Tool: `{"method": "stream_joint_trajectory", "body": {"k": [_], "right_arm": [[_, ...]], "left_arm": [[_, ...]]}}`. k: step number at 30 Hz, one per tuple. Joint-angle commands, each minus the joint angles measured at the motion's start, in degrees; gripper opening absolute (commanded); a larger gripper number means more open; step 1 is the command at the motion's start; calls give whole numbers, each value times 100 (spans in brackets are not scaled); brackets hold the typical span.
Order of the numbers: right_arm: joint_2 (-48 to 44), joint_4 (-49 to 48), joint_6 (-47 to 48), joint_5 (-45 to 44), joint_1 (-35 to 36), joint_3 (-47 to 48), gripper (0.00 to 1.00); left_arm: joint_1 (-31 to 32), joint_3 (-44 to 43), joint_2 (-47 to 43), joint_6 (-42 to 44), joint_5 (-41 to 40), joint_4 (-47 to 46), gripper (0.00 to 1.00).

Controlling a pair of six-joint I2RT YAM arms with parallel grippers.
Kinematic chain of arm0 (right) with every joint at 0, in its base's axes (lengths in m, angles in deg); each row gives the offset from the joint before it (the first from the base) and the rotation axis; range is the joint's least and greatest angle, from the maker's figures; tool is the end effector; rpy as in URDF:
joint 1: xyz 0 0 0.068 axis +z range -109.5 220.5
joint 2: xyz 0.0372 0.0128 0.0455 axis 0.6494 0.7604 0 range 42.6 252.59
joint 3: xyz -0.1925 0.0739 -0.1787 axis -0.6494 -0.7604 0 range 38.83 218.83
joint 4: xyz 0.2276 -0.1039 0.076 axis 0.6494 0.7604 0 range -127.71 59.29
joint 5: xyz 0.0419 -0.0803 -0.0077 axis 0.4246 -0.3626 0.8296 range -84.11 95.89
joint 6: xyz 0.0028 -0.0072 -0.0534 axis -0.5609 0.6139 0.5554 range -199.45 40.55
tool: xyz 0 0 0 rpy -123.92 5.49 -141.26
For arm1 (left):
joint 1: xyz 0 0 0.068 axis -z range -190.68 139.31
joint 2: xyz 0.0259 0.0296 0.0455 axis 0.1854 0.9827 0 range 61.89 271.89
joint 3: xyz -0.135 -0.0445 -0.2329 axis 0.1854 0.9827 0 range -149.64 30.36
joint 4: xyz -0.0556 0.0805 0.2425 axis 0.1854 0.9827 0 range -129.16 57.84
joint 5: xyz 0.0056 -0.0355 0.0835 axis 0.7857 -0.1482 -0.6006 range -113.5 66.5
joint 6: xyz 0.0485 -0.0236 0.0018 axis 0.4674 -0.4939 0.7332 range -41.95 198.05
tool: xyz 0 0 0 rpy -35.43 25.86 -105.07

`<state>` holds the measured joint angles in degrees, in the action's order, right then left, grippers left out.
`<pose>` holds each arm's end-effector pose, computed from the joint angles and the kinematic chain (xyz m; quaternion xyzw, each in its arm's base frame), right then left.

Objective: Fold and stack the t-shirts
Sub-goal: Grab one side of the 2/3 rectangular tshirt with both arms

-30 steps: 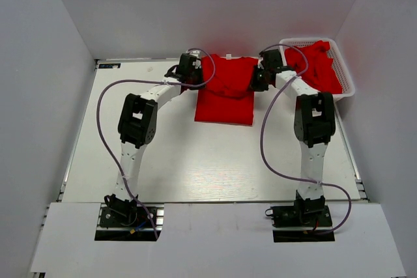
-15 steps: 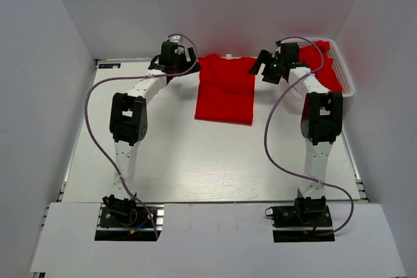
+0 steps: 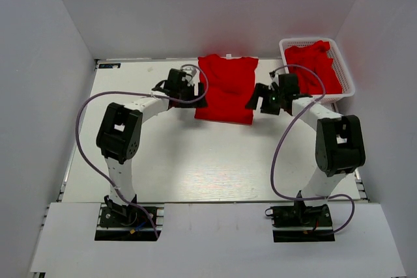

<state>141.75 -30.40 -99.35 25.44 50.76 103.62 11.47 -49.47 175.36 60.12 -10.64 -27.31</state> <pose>0.3703 0.0792 0.2139 0.0063 0.9018 0.2546 0.3492 0.4033 -0.1726 0.1923 0.0762 0.9175 -0.2263 0.3180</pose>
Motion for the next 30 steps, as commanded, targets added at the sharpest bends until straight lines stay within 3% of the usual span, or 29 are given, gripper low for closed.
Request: {"method": "stream_joint_trajectory", "body": {"k": [1, 8, 16, 21, 24, 25, 26, 27, 28, 29, 30], "right_arm": [[-19, -265, 144, 154, 2, -396, 90], [315, -441, 171, 427, 2, -564, 90], [798, -459, 197, 532, 20, -450, 87], [948, -520, 145, 699, 46, -450, 78], [957, -503, 109, 795, 90, -485, 65], [939, -511, 83, 839, 99, -494, 47], [922, -537, 57, 849, 99, -503, 36], [852, -564, 39, 840, 90, -616, 25], [808, -590, -5, 796, 99, -678, 17], [729, -660, -5, 761, 99, -774, 6], [624, -678, -31, 761, 90, -819, 0]], "left_arm": [[140, 274, -282, 194, -20, 79, 99], [202, 381, -19, 194, -292, 80, 99], [255, 336, 342, 246, -468, 212, 79], [316, 732, 342, 194, -127, -227, 69], [369, 898, 395, 141, 320, -464, 57], [369, 899, 395, 89, 322, -535, 51], [421, 986, 395, 88, 322, -588, 36], [422, 1048, 395, 88, 322, -588, 30], [422, 1049, 343, 88, 374, -588, 23], [422, 1101, 282, 88, 375, -588, 6], [422, 1154, 220, 88, 375, -588, 0]]}}
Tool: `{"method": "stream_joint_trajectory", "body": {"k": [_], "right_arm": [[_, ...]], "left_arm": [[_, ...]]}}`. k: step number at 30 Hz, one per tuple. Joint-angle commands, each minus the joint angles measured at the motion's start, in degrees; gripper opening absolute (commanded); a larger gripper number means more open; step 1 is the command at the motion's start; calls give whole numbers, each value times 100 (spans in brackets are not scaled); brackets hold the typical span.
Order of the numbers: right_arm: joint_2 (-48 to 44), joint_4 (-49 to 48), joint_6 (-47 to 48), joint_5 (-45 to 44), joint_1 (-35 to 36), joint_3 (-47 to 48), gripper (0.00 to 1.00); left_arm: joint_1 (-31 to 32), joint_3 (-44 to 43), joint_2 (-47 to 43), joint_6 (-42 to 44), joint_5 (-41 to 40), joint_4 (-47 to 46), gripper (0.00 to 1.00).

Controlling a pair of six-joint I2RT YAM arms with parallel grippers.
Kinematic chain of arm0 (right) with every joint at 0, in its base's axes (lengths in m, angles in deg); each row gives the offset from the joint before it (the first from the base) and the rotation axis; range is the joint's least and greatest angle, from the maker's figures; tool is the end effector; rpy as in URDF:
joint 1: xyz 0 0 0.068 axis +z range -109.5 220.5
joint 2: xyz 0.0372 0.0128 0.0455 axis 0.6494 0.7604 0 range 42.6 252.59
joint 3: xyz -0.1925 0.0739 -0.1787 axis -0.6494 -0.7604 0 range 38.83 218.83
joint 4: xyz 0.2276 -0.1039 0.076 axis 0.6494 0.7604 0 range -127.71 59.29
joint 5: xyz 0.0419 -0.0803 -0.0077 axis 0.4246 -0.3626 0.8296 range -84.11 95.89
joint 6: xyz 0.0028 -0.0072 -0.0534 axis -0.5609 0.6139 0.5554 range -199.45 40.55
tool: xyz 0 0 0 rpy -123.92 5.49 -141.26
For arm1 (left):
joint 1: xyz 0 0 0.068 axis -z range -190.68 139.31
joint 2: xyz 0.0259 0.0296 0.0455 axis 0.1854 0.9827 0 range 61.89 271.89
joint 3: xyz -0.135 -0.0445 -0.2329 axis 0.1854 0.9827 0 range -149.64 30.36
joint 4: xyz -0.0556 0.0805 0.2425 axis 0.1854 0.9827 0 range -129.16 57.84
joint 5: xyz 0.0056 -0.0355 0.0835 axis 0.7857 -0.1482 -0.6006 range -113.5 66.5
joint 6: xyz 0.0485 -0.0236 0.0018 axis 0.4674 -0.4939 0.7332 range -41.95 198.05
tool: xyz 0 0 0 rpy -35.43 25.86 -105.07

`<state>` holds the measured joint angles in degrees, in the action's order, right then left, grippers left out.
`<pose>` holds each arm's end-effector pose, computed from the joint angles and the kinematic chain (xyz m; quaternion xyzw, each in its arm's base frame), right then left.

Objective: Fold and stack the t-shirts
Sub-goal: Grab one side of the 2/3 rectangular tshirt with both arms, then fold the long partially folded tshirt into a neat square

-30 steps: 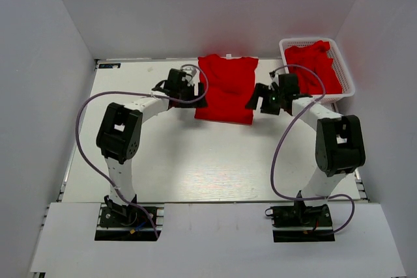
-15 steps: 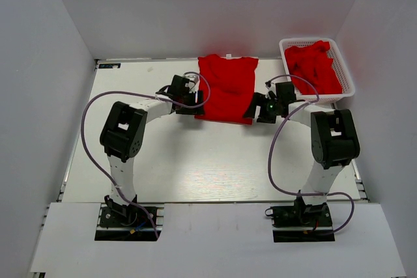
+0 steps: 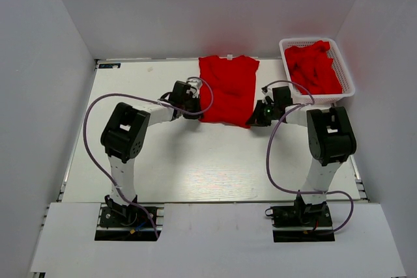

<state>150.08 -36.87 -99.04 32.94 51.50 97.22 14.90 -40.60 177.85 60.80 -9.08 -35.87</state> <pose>0.3633 0.0872 0.1386 -0.0115 0.9168 0.2999 0.2633 0.3781 -0.1908 0.1390 0.1119 0.9214 -0.2381 0.2859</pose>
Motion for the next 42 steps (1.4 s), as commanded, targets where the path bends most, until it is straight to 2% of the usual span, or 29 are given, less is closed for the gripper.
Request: {"method": "stream_joint_trajectory", "body": {"k": [1, 7, 9, 12, 13, 16, 20, 22, 26, 34, 42], "right_arm": [[-245, -5, -62, -6, 7, -370, 0], [-1349, 222, -18, -68, 24, -1161, 0], [-1641, 485, 69, -51, 24, -1451, 0], [-2598, 943, 210, -16, 33, -1839, 0], [-2879, 1484, 263, -24, 33, -1875, 0], [-3390, 2207, 552, 2, 33, -1884, 0], [-3874, 2780, 702, 107, 24, -1543, 0], [-3849, 2843, 703, 90, 7, -1244, 0], [-3367, 2755, 685, 3, -28, -769, 0], [-2232, 2280, 465, 64, -72, 418, 0], [-1292, 2376, 439, 178, -212, 1516, 0]], "left_arm": [[78, 328, -108, -32, 220, 217, 0], [131, 1354, -1258, -234, 422, 145, 0], [184, 1523, -1601, -234, 370, 522, 0], [254, 1813, -2348, -287, 369, 996, 0], [324, 1875, -2533, -287, 430, 1103, 0], [386, 1937, -3122, -393, 711, 1341, 0], [439, 1866, -3580, -454, 721, 1578, 0], [439, 1647, -3720, -454, 668, 1657, 0], [439, 1436, -3721, -506, 449, 1201, 0], [324, -13, -2501, -683, -763, 1604, 0], [210, -1516, -1324, -621, -1353, 2106, 0]]}}
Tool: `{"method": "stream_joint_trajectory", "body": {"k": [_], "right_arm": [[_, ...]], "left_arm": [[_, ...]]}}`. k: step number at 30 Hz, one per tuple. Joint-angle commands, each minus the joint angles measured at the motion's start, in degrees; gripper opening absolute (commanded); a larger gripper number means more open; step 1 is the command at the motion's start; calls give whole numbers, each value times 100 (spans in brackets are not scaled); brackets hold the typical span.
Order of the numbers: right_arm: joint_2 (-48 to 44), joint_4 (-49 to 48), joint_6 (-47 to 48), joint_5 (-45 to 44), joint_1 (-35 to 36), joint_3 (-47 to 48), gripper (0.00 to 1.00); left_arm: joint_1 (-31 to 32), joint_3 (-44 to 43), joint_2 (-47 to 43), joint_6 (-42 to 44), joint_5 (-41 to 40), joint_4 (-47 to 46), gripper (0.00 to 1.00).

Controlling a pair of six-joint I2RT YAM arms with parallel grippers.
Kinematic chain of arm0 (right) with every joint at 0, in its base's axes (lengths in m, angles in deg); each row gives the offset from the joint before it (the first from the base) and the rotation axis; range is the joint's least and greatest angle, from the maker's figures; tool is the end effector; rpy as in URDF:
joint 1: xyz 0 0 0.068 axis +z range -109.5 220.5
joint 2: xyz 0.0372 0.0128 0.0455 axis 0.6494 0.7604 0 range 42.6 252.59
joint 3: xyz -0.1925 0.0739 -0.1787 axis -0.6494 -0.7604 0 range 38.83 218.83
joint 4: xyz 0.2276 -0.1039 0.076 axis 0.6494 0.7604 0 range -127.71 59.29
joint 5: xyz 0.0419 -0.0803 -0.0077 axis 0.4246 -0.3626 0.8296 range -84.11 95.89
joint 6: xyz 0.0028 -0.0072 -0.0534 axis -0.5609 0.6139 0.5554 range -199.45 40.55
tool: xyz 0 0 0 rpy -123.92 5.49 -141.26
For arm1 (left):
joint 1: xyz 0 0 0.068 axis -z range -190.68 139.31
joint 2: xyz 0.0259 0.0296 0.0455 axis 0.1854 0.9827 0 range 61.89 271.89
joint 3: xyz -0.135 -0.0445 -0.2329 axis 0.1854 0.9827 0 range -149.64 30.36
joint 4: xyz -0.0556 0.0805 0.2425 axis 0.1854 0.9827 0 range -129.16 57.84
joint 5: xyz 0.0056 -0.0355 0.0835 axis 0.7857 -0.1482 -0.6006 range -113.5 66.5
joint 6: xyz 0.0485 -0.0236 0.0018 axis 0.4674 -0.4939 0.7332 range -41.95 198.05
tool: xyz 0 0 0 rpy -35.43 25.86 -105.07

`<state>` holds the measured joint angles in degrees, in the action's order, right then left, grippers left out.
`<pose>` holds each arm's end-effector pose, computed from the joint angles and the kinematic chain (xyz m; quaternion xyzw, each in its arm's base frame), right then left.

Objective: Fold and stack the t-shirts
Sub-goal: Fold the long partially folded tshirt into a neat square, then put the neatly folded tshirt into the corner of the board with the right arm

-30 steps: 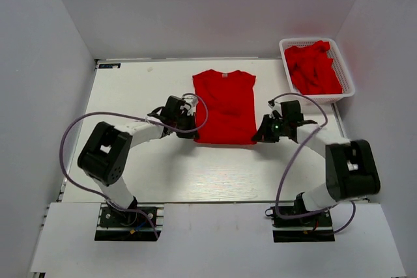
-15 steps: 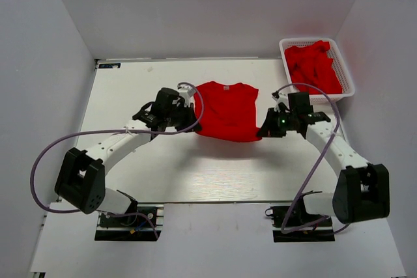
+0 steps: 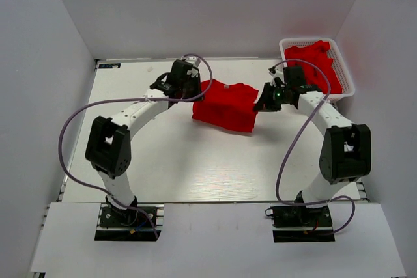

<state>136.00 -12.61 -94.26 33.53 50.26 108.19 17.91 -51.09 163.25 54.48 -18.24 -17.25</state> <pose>0.3450 0.0762 0.2522 -0.0432 0.9127 0.2909 0.2835 0.3535 -0.1963 0.2723 0.0586 0.9103 -0.2169 0.3478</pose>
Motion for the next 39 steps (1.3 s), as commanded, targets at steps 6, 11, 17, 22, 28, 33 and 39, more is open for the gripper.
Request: {"method": "stream_joint_trajectory", "body": {"k": [6, 11, 17, 22, 28, 33, 39], "right_arm": [[783, 74, -4, 294, -211, 1201, 0], [1389, 179, 13, 496, -351, 1877, 0], [2032, 258, -13, 708, -475, 2529, 0], [2629, 276, -110, 840, -537, 3029, 0], [3481, -215, -574, 813, -598, 3811, 18], [4422, -832, -1296, 874, -694, 5375, 90], [3633, -1314, -937, 682, -651, 4537, 90]], "left_arm": [[-346, -1302, 753, 124, -570, 252, 0], [-513, -1979, 1341, 309, -298, 199, 0], [-688, -2726, 2027, 450, 212, 138, 0], [-794, -3043, 2554, 450, 405, -142, 0], [-900, -3543, 3239, 450, 686, -819, 40], [-1110, -4921, 3978, 178, 687, -750, 100], [-1164, -3933, 3331, 353, 1021, -1189, 100]]}}
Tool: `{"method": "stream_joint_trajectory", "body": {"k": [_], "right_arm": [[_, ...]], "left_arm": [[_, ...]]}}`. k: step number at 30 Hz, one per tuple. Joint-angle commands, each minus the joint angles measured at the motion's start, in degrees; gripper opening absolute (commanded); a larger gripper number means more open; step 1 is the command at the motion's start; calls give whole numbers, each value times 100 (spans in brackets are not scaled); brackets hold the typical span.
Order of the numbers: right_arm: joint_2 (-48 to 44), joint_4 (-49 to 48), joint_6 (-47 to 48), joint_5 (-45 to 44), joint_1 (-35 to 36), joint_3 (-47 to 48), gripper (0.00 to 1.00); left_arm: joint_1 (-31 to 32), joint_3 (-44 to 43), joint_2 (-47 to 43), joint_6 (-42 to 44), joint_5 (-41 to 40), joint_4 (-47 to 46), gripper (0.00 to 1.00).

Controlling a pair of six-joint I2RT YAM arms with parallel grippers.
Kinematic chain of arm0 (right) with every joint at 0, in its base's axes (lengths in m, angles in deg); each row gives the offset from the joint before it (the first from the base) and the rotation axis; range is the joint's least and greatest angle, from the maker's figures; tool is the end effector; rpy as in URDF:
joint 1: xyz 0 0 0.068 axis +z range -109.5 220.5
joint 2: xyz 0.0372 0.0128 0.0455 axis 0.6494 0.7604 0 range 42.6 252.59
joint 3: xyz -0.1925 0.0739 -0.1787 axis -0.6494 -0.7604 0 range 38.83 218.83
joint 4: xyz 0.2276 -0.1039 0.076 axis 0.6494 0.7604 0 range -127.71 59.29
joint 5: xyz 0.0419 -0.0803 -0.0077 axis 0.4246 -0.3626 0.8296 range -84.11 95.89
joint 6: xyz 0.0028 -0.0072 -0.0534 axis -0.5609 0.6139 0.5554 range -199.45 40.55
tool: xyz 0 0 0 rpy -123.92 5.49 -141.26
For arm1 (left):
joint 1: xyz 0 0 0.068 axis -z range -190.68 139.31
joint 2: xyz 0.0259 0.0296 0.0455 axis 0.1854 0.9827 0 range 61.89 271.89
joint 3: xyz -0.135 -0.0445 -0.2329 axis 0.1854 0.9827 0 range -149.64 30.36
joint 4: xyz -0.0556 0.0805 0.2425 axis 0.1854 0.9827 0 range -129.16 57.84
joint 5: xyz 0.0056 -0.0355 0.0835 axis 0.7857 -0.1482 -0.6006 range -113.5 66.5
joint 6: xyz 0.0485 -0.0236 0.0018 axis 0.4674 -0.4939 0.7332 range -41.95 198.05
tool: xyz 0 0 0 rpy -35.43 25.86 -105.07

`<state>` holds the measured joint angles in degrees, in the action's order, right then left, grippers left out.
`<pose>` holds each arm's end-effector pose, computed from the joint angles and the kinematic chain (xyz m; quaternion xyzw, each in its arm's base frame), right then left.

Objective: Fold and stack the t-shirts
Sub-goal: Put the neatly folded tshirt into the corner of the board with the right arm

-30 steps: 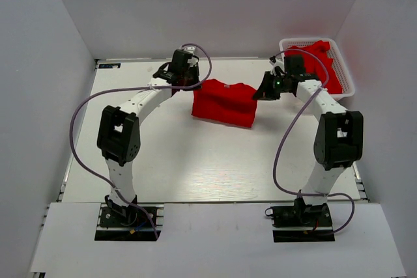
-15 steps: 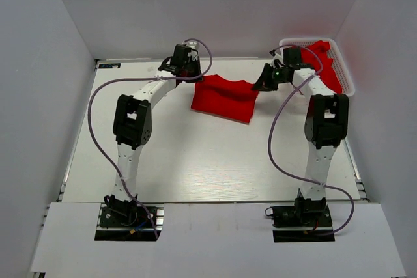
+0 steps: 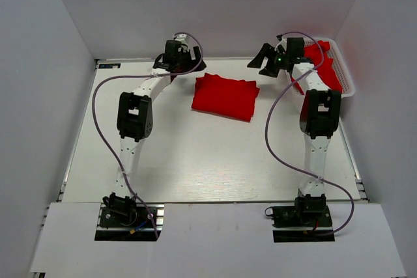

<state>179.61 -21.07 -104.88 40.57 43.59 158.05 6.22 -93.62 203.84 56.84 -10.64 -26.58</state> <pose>0.5481 0.0499 0.2174 0.0273 0.8554 0.3652 0.3663 0.5461 -0.1742 0.2024 0.0230 0.8645 -0.2528 0.4339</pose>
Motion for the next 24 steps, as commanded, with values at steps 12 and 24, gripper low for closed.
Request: {"method": "stream_joint_trajectory", "body": {"k": [12, 24], "right_arm": [[-2161, -100, 872, -392, 68, -2499, 90], [-3012, -47, 1550, -830, 77, -3633, 90]], "left_arm": [[260, 744, -660, 1382, 694, 579, 100], [480, 340, -45, 1945, -264, 1449, 98]]}}
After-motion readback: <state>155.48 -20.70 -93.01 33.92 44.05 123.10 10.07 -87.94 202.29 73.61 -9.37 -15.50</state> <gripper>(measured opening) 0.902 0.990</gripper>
